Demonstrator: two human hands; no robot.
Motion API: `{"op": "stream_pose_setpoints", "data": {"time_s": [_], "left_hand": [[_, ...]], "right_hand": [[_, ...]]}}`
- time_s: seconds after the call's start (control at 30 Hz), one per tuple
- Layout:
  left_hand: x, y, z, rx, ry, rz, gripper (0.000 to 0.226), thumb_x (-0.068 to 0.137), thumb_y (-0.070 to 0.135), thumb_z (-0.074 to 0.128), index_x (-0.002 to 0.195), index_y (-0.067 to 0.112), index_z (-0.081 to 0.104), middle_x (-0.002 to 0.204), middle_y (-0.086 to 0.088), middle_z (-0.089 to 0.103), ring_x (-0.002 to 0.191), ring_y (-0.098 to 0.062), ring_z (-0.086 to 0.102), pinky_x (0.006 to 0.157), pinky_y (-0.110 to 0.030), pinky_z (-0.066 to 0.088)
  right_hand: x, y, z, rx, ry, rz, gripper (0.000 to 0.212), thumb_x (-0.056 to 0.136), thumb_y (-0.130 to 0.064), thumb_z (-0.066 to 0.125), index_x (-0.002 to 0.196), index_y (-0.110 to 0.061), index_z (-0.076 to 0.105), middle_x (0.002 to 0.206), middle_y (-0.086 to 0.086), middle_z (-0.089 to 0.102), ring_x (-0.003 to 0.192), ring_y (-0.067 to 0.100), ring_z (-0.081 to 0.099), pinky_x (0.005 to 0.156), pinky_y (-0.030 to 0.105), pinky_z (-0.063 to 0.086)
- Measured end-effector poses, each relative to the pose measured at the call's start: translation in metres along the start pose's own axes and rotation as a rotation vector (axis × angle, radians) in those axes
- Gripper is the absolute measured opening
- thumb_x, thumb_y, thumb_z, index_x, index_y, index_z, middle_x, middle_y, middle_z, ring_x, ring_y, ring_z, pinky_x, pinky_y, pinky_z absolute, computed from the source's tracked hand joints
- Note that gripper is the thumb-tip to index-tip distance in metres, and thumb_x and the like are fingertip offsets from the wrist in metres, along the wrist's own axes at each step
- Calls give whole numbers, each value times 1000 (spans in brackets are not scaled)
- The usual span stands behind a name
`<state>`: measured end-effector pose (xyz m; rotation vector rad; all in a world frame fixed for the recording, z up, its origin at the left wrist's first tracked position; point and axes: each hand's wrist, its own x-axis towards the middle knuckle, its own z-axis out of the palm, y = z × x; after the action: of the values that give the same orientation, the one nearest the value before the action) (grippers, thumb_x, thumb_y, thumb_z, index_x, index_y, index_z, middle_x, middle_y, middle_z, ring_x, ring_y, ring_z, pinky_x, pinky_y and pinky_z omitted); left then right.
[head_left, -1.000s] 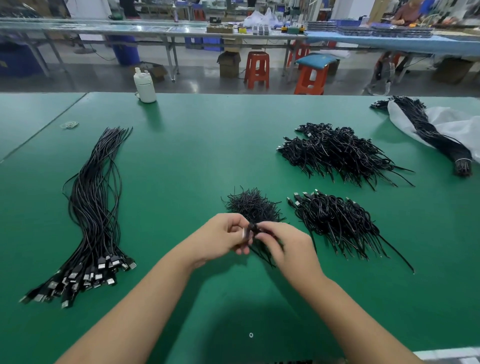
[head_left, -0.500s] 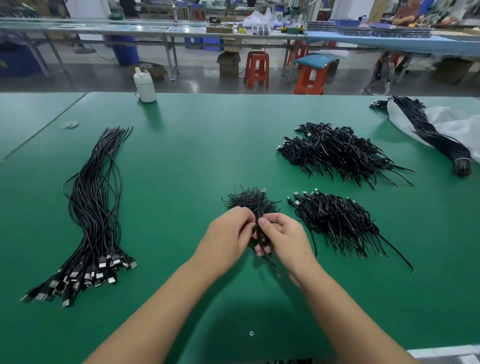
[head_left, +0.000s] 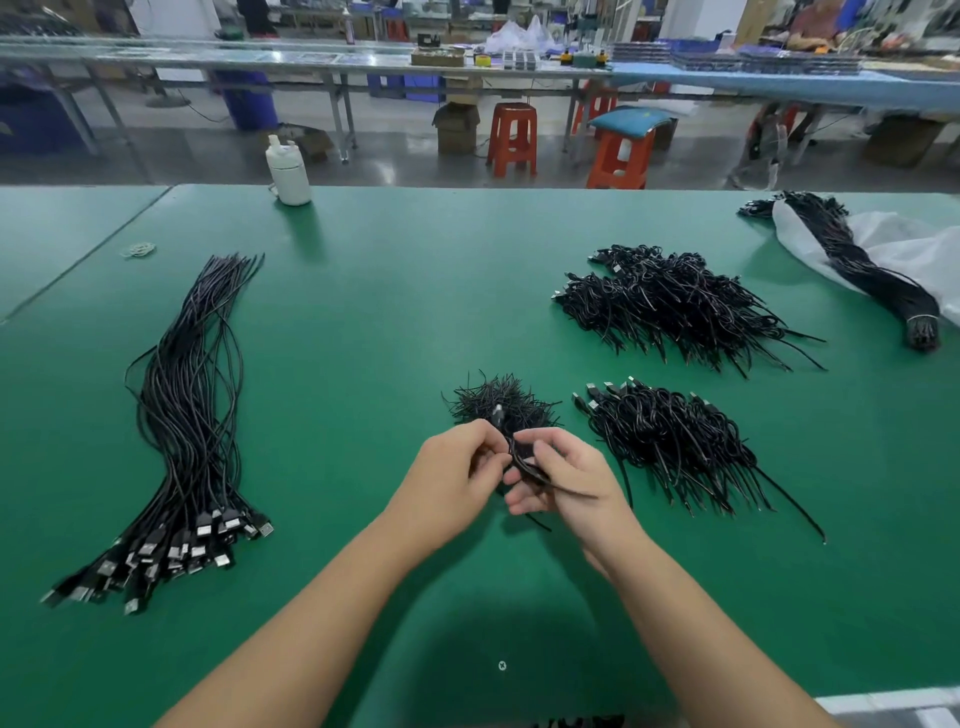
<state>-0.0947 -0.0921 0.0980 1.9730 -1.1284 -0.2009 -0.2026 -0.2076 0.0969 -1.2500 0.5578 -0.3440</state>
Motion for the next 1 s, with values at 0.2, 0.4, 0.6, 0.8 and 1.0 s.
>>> {"op": "stream_pose_setpoints", "data": {"time_s": [0.2, 0.4, 0.6, 0.8, 1.0], "left_hand": [[5, 2, -7, -308, -34, -246, 14, 91, 6, 65, 81, 16, 62, 63, 8, 61, 56, -8, 54, 59, -19, 44], [3, 10, -10, -505, -96, -259, 8, 93, 1, 62, 86, 6, 61, 64, 0, 58, 52, -6, 53, 56, -15, 42], [2, 14, -6, -178, 14, -86, 16, 94, 14, 62, 82, 23, 57, 68, 10, 56, 61, -5, 47, 63, -19, 41], [-1, 14, -5, 35, 60, 182, 9, 94, 5, 57, 90, 14, 55, 83, 7, 54, 74, -5, 44, 71, -14, 36], [-2, 12, -4, -34, 55, 145, 15, 94, 7, 57, 87, 20, 54, 81, 10, 59, 75, -5, 52, 71, -14, 39]], "right_hand": [[-2, 0, -15, 64, -164, 22, 26, 102, 1, 41, 119, -2, 61, 98, 21, 73, 90, 27, 71, 76, 34, 61], [-3, -4, -15, -372, 20, -261, 11, 88, -4, 70, 94, -13, 72, 85, 1, 67, 75, 9, 59, 70, 27, 54], [-2, -5, -10, -248, 59, -204, 4, 92, -12, 67, 91, -11, 71, 66, -9, 64, 58, 5, 54, 57, 18, 48], [1, -6, -5, -103, 15, -112, 23, 95, -14, 63, 117, -8, 57, 70, -1, 69, 59, 8, 56, 58, 19, 48], [-2, -5, -6, -136, 20, -161, 25, 98, -11, 58, 120, -20, 51, 78, 8, 74, 58, 11, 56, 58, 22, 47]]}}
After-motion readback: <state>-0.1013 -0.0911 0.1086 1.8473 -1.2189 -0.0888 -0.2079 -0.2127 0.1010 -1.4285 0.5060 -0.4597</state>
